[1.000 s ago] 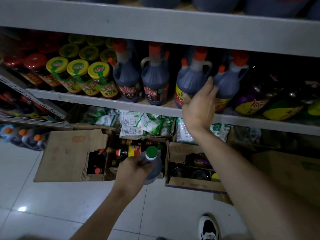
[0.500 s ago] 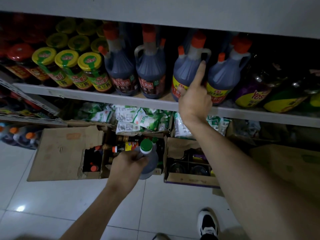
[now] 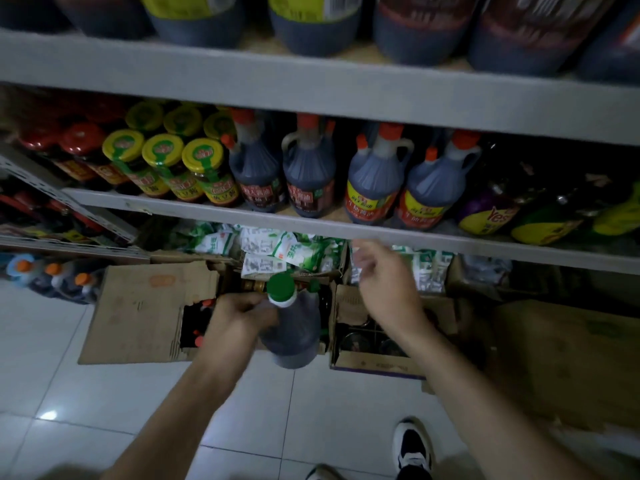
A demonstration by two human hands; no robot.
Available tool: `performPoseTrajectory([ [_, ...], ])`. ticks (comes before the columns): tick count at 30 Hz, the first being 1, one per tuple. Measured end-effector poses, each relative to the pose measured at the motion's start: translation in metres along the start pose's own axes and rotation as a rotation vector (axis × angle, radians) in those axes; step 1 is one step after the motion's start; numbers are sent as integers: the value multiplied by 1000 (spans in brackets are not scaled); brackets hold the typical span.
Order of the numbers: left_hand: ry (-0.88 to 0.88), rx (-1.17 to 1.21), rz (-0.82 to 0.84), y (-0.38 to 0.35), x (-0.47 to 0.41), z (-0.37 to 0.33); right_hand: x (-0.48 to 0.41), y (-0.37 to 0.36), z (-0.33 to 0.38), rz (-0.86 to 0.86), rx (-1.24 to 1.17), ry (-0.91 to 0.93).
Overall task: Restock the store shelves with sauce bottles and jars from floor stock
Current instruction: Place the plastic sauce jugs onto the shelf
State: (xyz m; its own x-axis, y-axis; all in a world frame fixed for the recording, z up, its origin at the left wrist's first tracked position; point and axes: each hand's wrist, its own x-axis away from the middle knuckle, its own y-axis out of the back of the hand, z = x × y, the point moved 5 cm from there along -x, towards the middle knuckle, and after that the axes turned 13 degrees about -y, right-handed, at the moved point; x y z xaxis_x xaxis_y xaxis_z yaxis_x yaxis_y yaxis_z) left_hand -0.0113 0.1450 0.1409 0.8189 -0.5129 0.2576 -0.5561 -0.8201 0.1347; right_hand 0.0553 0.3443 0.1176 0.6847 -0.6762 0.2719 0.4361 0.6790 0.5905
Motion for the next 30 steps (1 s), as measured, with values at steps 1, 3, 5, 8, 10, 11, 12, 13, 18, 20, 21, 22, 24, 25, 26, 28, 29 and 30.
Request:
performPoseTrajectory([
  [1, -17, 19, 26, 5, 5, -22, 16, -2, 5, 236, -91, -55],
  [3, -49, 7, 132, 13, 16, -72, 49, 5, 20, 642, -241, -153],
  [5, -95, -75, 256, 14, 28, -127, 77, 24, 44, 841, -249, -149],
  [8, -165, -105, 317, 4, 50, -210, 110, 63, 89, 837, -305, -136],
  [10, -217, -63, 267, -2, 67, -265, 131, 96, 127, 758, -372, -130],
  [11, -250, -51, 248, -2, 76, -291, 142, 114, 145, 700, -393, -124],
  [12, -279, -49, 242, -2, 85, -317, 153, 134, 163, 648, -411, -106],
  [13, -309, -45, 237, 0, 96, -344, 164, 155, 181, 601, -430, -71],
  [18, -481, 9, 171, 0, 156, -458, 219, 248, 261, 292, -533, 100],
  [20, -547, 3, 84, 2, 181, -492, 239, 282, 284, 176, -500, 142],
  [21, -584, -7, 35, 4, 193, -505, 248, 297, 293, 131, -480, 138],
  [22, -609, -22, 14, 3, 205, -517, 258, 311, 299, 68, -429, 130],
  [24, -647, -70, 77, -20, 227, -540, 277, 337, 310, -159, -272, 132],
  [25, -664, -117, 95, -39, 235, -548, 287, 347, 315, -274, -200, 141],
  [26, -678, -174, 51, -58, 242, -557, 297, 356, 321, -373, -140, 147],
  [28, -716, -282, -173, -86, 250, -576, 314, 371, 330, -508, -72, 120],
  [29, -745, -329, -291, -95, 254, -587, 321, 379, 332, -543, -65, 106],
  [30, -779, -344, -372, -101, 258, -596, 327, 389, 333, -557, -70, 98],
])
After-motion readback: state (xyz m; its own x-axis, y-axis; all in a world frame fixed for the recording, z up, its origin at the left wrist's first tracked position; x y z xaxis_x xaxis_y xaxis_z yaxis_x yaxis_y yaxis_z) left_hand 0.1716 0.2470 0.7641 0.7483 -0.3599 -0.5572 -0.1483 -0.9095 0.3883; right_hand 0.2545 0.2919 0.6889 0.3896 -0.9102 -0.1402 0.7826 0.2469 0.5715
